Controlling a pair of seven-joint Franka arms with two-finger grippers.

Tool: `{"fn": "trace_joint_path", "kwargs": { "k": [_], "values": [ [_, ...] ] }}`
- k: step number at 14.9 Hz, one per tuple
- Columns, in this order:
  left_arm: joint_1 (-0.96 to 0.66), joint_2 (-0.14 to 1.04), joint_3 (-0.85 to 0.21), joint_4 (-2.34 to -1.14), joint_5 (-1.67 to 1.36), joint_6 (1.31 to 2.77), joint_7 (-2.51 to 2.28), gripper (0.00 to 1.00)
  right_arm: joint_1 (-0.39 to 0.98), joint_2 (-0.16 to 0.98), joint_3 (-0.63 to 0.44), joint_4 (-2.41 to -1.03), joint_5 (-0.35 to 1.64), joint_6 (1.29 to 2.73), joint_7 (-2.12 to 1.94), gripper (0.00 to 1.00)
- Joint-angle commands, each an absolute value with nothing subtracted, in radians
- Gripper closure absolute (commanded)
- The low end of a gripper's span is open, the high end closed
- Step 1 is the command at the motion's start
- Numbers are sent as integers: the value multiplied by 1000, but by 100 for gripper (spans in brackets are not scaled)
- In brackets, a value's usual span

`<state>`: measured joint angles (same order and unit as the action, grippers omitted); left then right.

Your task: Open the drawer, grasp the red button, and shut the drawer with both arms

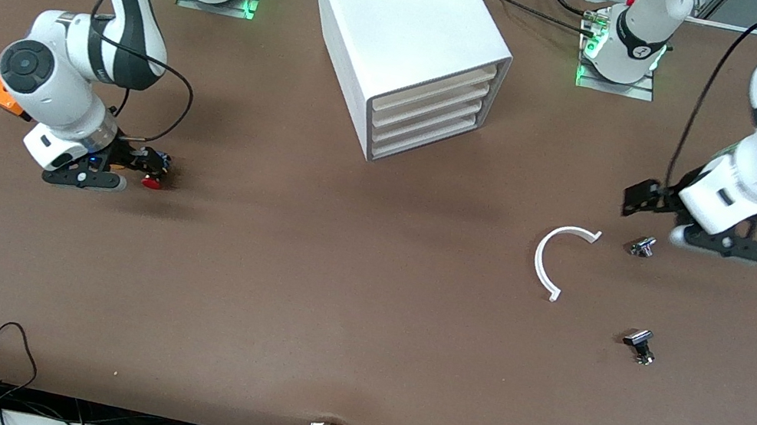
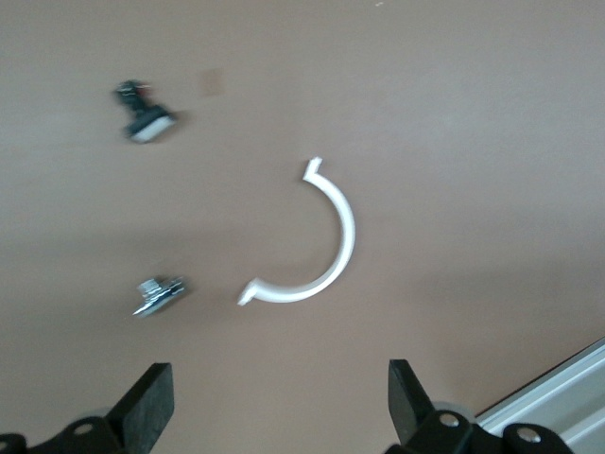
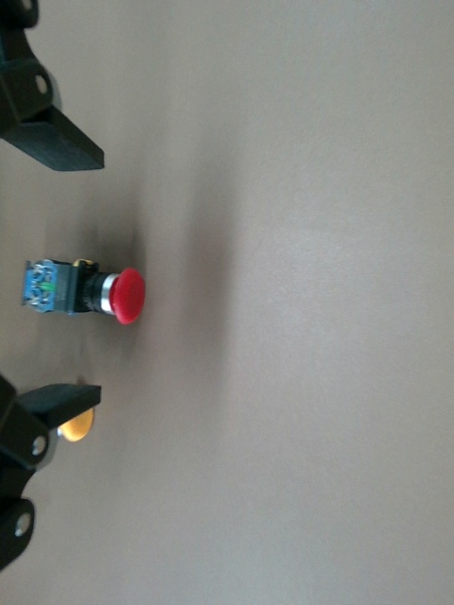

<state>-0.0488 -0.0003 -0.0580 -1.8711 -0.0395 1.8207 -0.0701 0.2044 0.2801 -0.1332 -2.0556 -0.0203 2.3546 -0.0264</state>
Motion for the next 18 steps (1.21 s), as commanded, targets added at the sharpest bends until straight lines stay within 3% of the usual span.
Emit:
{"fn": "trace_joint_path", "kwargs": {
  "k": [1, 8, 12, 18],
  "values": [
    [-45, 2, -52, -1755, 29, 1709, -60, 0, 198, 285, -126, -1938, -14, 2226, -40, 0],
    [-31, -3, -54, -1746, 60, 1713, -109, 0, 198, 279, -127, -1685, -9, 1901, -38, 0],
    [-9, 18, -49, -1664, 58, 1657, -106, 0, 177, 279, -132, -1533, -12, 1752, -38, 0],
    [18, 40, -58, -1623, 58, 1649, -104, 0, 72, 144, -124, -1534, -11, 1675, -40, 0]
  ]
}}
